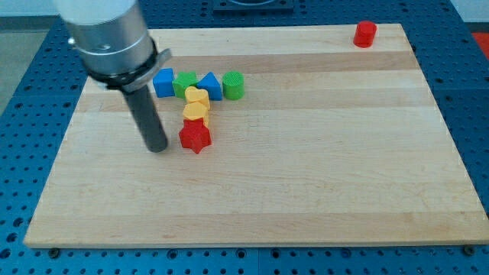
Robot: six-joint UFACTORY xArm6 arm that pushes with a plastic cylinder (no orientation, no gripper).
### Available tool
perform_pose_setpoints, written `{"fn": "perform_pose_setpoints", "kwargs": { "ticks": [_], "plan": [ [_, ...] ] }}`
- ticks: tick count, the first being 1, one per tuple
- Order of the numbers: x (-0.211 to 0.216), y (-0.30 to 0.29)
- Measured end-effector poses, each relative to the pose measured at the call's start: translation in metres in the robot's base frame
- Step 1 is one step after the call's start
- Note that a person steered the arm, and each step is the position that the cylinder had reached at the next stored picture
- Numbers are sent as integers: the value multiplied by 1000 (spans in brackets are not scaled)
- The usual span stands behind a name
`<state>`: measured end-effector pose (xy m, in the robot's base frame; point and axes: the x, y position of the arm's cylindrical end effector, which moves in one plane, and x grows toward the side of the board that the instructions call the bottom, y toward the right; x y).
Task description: Push the red star closer to the red circle
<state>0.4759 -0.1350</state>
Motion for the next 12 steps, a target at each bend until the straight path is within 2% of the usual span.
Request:
{"fn": "perform_pose_setpoints", "kwargs": {
  "ticks": [2,3,5,6,8,10,11,12],
  "plan": [
    [-3,108],
    [-31,123],
    [-50,83],
    [-71,91],
    [-70,170],
    [-12,175],
    [-27,189],
    [-81,195]
  ]
}}
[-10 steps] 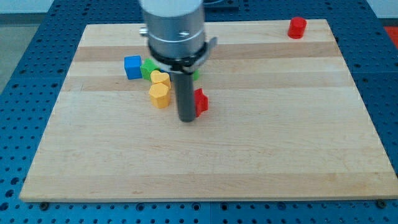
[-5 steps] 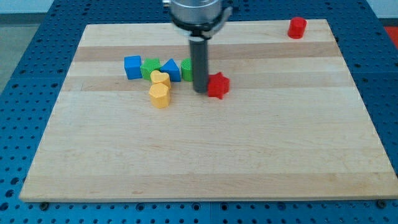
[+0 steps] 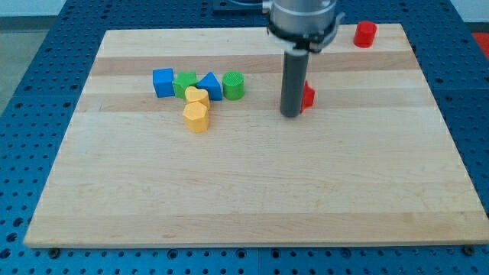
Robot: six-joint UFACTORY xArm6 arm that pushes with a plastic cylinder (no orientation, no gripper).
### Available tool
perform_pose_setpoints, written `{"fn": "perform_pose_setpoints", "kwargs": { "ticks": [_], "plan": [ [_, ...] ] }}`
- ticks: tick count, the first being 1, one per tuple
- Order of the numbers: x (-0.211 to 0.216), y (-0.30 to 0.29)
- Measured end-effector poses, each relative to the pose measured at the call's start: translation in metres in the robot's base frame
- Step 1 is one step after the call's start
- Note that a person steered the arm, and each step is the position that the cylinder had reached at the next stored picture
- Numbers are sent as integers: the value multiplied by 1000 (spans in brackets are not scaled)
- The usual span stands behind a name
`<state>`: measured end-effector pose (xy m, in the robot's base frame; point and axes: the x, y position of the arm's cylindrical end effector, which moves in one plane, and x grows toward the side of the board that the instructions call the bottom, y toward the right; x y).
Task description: Push the red star closer to the red circle
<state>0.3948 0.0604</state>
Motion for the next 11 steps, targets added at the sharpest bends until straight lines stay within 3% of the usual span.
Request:
{"fn": "perform_pose_setpoints", "kwargs": {
  "ticks": [2,3,11],
  "plan": [
    [-74,77],
    [-95,88],
    [-162,89]
  ]
}}
